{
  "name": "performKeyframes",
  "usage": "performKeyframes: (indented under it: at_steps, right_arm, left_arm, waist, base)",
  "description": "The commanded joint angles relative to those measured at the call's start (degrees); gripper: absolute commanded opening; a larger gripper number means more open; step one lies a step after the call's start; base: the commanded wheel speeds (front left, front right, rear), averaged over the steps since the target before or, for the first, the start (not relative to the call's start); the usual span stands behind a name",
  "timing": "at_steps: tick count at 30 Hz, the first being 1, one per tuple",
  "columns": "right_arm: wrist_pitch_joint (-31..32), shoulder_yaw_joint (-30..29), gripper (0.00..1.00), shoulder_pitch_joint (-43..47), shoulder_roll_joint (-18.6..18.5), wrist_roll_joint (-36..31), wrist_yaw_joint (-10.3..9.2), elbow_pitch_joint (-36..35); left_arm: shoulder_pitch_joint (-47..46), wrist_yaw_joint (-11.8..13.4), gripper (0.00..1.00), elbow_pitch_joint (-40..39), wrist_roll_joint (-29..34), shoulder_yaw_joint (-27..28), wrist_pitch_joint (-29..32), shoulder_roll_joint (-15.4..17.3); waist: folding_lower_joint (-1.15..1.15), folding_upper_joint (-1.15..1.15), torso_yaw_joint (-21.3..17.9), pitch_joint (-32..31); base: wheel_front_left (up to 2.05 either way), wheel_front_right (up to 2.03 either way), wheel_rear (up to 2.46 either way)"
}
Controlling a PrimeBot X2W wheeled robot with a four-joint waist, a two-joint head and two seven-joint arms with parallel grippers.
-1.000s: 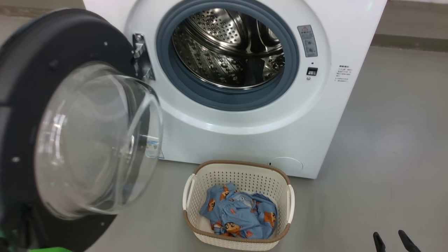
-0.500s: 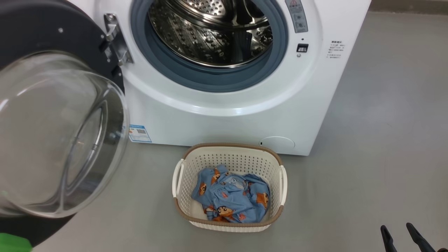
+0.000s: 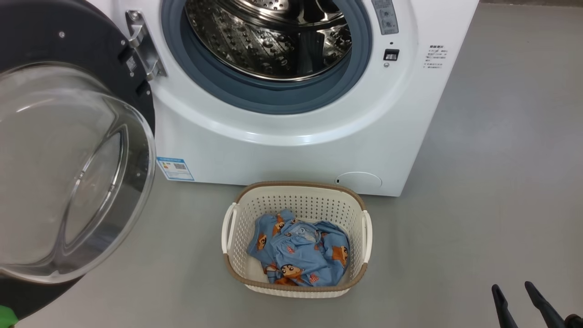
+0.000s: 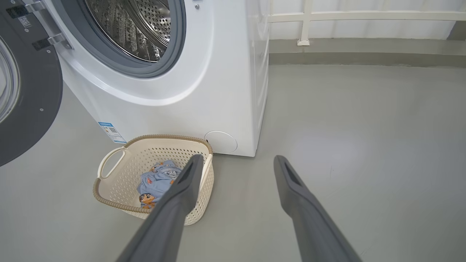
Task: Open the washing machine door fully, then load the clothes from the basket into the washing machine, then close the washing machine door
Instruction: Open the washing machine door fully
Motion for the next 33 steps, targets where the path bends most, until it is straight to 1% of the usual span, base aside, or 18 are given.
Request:
performKeyframes:
  at_steps: [1, 6, 7, 8, 9, 10, 11, 12, 15, 18, 22, 25, 27, 29, 33]
  right_arm:
    - [-0.7, 1.4, 1.00, -1.3, -1.4, 0.3, 0.09, -0.8]
    - [-0.7, 2.3, 1.00, -1.8, -0.5, 0.1, 0.09, -0.3]
    - [-0.7, 2.4, 1.00, -1.9, -0.3, 0.1, 0.09, -0.2]
    - [-0.7, 2.4, 1.00, -1.9, -0.1, 0.0, 0.09, -0.1]
    - [-0.7, 2.3, 1.00, -1.9, 0.1, -0.1, 0.09, -0.1]
    - [-0.7, 2.2, 1.00, -1.8, 0.5, -0.2, 0.09, 0.0]
    - [-0.7, 2.2, 1.00, -1.7, 0.7, -0.3, 0.09, 0.1]
    - [-0.7, 2.2, 1.00, -1.7, 0.9, -0.4, 0.09, 0.2]
    - [-0.7, 2.4, 1.00, -1.7, 1.4, -0.6, 0.09, 0.3]
    - [-0.7, 2.6, 1.00, -1.9, 1.6, -0.7, 0.09, 0.4]
    - [-0.7, 3.0, 1.00, -2.1, 1.6, -0.8, 0.09, 0.4]
    - [-0.7, 3.4, 1.00, -2.3, 1.5, -1.0, 0.09, 0.2]
    - [-0.7, 3.4, 1.00, -2.4, 1.6, -1.2, 0.09, 0.0]
    - [-0.7, 3.6, 1.00, -2.7, 1.5, -1.2, 0.09, -0.2]
    - [-0.7, 3.7, 1.00, -3.2, 1.6, -1.5, 0.09, -0.6]
  left_arm:
    - [-2.3, -0.1, 0.00, -0.9, 0.7, 2.8, -0.4, 2.3]
    - [-0.2, -2.7, 0.00, -2.9, 1.3, 4.7, -0.4, 0.6]
    - [0.5, -3.2, 0.11, -3.9, 1.5, 4.9, -0.4, 0.2]
    - [1.0, -3.8, 0.26, -5.1, 1.4, 5.3, -0.4, -0.6]
    - [1.7, -4.3, 0.38, -6.2, 1.2, 5.4, -0.4, -1.5]
    - [3.2, -5.1, 0.75, -8.4, 1.6, 5.1, -0.4, -2.8]
    - [4.0, -5.4, 0.93, -9.6, 1.7, 5.0, -0.4, -3.5]
    - [4.8, -5.6, 1.00, -10.9, 1.7, 4.8, -0.4, -4.1]
    - [7.5, -6.2, 1.00, -15.3, 0.9, 3.7, -0.3, -5.9]
    - [10.0, -6.7, 1.00, -20.1, -0.8, 1.3, 0.4, -7.2]
    - [13.8, -6.3, 1.00, -26.1, -2.1, -4.2, 0.8, -8.0]
    - [16.6, -6.0, 1.00, -29.2, -2.8, -9.3, 0.6, -8.2]
    - [18.1, -5.5, 1.00, -30.4, -4.3, -13.0, 0.4, -8.2]
    - [19.4, -5.6, 1.00, -30.8, -4.6, -16.6, 0.2, -8.2]
    - [21.4, -7.1, 1.00, -29.3, -3.9, -20.8, -0.2, -8.2]
  waist:
    - [0.00, 0.00, 0.2, -0.5]
    - [0.00, 0.00, 0.5, -2.4]
    - [0.00, 0.00, 0.6, -2.7]
    - [0.00, 0.00, 0.7, -3.0]
    - [0.00, 0.00, 0.9, -3.3]
    - [0.00, 0.00, 1.2, -4.0]
    - [0.00, 0.00, 1.3, -4.2]
    - [0.00, 0.00, 1.4, -4.5]
    - [0.00, 0.00, 1.4, -5.1]
    - [0.00, 0.00, 1.1, -5.6]
    - [0.00, 0.00, 0.2, -6.0]
    - [0.00, 0.00, -0.9, -6.3]
    - [0.00, 0.00, -1.7, -6.4]
    - [0.00, 0.00, -2.5, -6.5]
    - [0.00, 0.00, -4.4, -6.7]
  base:
    - [0.00, 0.00, 0.00]
    - [0.00, 0.00, 0.00]
    - [0.00, 0.00, 0.00]
    - [0.00, 0.00, 0.00]
    - [0.00, 0.00, 0.00]
    - [0.00, 0.00, 0.00]
    - [0.00, 0.00, 0.00]
    - [0.00, 0.00, 0.00]
    - [0.00, 0.00, 0.00]
    - [0.00, 0.00, 0.00]
    - [0.00, 0.00, 0.00]
    - [0.00, 0.00, 0.00]
    - [0.00, 0.00, 0.00]
    - [0.00, 0.00, 0.00]
    - [0.00, 0.00, 0.00]
